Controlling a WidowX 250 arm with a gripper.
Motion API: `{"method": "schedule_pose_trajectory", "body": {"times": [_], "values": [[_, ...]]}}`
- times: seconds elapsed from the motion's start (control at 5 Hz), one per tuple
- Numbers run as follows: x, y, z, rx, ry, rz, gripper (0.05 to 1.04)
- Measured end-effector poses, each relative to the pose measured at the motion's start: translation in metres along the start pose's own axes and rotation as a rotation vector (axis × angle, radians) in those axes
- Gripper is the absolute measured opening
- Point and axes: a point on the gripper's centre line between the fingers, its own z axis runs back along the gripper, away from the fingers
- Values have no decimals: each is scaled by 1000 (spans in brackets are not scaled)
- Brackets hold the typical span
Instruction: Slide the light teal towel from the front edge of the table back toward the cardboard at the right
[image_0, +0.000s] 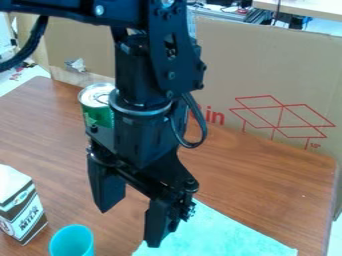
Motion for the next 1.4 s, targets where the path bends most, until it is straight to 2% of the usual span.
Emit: {"method": "schedule_pose_trajectory", "body": {"times": [0.2, 0.4, 0.6, 0.8, 1.0, 1.2, 1.4], "values": [[-1, 0, -4, 2, 12, 2, 1001], [5, -8, -15, -55, -39, -11, 1001], [5, -16, -31, -70, -39, -30, 1000], [4, -22, -52, -90, 47, -46, 1000], [5, -20, -81, -130, 125, -39, 1000], [7, -25, -103, -145, 182, -43, 1000], [14, -26, -108, -136, 187, -45, 1001]]}}
